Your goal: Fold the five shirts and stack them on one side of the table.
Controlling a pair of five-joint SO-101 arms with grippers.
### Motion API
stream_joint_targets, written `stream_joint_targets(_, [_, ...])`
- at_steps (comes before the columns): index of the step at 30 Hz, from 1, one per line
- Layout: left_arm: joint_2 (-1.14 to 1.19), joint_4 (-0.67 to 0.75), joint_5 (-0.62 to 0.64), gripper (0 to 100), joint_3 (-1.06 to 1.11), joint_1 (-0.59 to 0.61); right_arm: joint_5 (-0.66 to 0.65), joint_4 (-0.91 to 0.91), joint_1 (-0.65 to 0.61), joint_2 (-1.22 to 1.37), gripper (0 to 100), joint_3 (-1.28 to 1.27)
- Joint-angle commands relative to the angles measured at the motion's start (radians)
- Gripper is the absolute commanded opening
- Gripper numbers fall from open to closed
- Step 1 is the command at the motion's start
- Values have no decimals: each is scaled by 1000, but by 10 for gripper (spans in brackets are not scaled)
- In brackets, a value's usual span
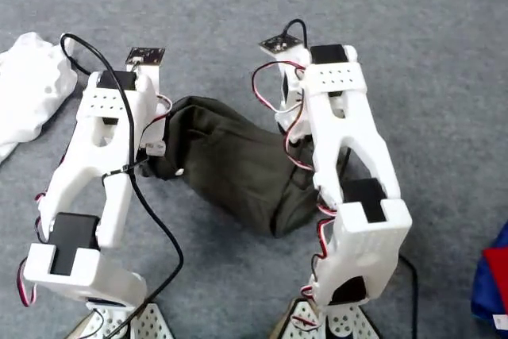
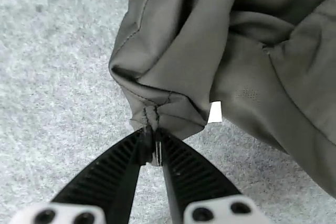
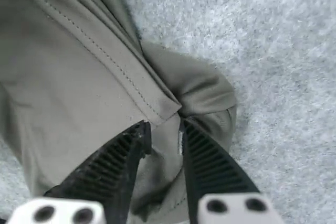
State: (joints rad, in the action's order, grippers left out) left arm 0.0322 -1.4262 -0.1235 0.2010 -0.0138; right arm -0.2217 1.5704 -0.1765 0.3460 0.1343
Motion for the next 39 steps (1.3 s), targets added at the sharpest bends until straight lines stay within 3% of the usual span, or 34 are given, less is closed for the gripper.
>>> stream_joint_targets(1, [-18, 32, 11, 19, 9, -11, 6, -11, 7, -2, 113, 22])
stream_joint_targets(9, [-18, 58, 11, 19, 23, -12, -2, -15, -7, 24, 196, 24])
stream_joint_targets(39, [-18, 58, 11, 19, 23, -9, -2, -101, -13, 94, 149, 31])
